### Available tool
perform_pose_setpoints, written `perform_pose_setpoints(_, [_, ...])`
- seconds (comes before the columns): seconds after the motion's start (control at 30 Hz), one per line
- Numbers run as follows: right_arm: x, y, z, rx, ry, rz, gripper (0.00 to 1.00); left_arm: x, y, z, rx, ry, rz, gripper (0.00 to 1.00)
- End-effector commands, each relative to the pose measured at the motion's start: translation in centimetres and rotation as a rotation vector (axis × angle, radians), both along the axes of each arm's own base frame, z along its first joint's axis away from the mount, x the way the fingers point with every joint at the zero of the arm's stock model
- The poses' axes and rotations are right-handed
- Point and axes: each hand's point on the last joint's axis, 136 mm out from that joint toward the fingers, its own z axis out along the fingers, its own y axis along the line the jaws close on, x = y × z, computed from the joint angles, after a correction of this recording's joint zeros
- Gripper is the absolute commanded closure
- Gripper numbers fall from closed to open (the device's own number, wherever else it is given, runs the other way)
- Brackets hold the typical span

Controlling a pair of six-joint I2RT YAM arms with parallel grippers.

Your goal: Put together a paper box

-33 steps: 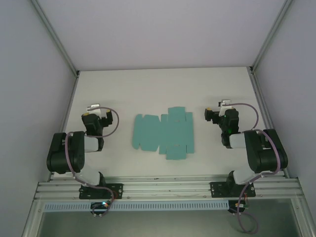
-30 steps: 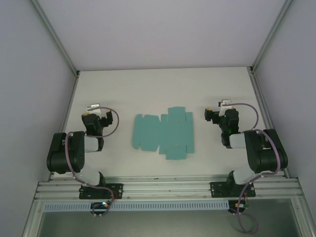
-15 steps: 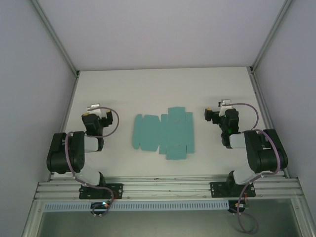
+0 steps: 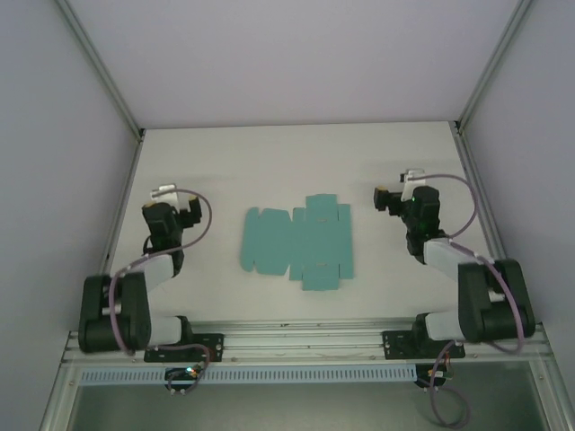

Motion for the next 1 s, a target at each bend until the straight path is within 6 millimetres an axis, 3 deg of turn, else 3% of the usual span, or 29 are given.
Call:
perform_pose_setpoints(0.0, [-1.2, 0.9, 3.4, 0.068, 0.078, -0.045, 0.00, -1.3, -1.2, 1.9, -0.140, 0.093, -0.001, 0.00])
perform_pose_setpoints(0.03, [-1.6, 1.5, 3.9, 0.116, 0.109, -0.055, 0.03, -1.7, -1.9, 2.0, -0.183, 0.121, -0.013, 0.00])
perform_pose_setpoints(0.13, [-3.3, 6.6, 3.8, 0.255, 0.258, 0.080, 0.13, -2.7, -5.1, 1.6, -0.333, 0.215, -0.094, 0.00])
perform_pose_setpoints(0.27, [-5.7, 13.7, 0.9, 0.374, 0.461, 0.238, 0.37, -3.5, -9.7, 0.3, -0.488, 0.348, -0.217, 0.00])
perform_pose_setpoints(0.4, [-6.7, 17.7, -3.2, 0.452, 0.585, 0.313, 0.50, -3.8, -13.7, -2.2, -0.554, 0.490, -0.315, 0.00])
perform_pose_setpoints(0.5, [-6.4, 18.6, -6.7, 0.481, 0.665, 0.306, 0.58, -4.0, -16.9, -3.6, -0.610, 0.579, -0.429, 0.00])
perform_pose_setpoints(0.67, [-6.6, 19.2, -11.9, 0.476, 0.789, 0.300, 0.65, -4.4, -19.6, -5.7, -0.664, 0.641, -0.487, 0.00])
perform_pose_setpoints(0.87, [-7.4, 18.0, -15.4, 0.415, 0.835, 0.250, 0.65, -5.6, -20.9, -7.7, -0.686, 0.710, -0.534, 0.00])
perform_pose_setpoints(0.97, [-7.6, 17.7, -16.4, 0.405, 0.836, 0.247, 0.66, -5.9, -21.6, -7.8, -0.694, 0.708, -0.579, 0.05])
